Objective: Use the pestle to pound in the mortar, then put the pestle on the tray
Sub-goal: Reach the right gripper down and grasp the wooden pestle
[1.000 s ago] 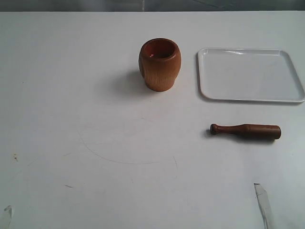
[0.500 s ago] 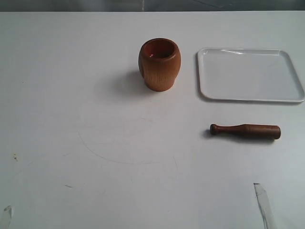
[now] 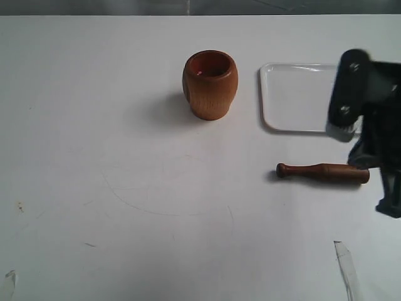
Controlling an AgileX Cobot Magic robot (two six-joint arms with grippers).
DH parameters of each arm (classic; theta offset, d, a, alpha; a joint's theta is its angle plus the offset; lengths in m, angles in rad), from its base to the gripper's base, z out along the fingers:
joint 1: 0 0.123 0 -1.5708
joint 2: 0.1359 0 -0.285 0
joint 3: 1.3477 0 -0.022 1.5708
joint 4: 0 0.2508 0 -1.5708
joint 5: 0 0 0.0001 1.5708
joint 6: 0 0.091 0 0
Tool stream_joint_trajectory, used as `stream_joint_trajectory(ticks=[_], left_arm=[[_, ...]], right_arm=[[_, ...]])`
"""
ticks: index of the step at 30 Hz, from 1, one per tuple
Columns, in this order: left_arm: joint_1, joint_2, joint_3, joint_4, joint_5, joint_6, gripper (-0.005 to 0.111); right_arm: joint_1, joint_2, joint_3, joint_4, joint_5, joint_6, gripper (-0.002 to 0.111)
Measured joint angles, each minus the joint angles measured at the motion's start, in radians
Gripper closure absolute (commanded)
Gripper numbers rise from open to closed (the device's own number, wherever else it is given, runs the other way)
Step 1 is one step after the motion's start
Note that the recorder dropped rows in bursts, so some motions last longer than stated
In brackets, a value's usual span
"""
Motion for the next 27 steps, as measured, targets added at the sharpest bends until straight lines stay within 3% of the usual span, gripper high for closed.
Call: stream_joint_trajectory(ticks=[5, 7, 14, 27], left_arm=[[0.0, 0.0, 0.0, 0.0, 0.0, 0.0, 0.107], [0.0, 0.0, 0.0, 0.0, 0.0, 0.0, 0.107], [0.0, 0.0, 0.0, 0.0, 0.0, 0.0, 0.107], [0.0, 0.0, 0.0, 0.0, 0.0, 0.0, 0.107]], right_arm=[[0.063, 0.149, 0.034, 0.002, -0.133, -0.083, 0.065], [0.067, 0.207, 0.041, -0.002, -0.185, -0.105, 0.059], [0.069, 0.389, 0.047, -0.026, -0.369, -0.117, 0.064], [0.069, 0.485, 0.047, -0.164, -0.501, -0.02, 0.064]])
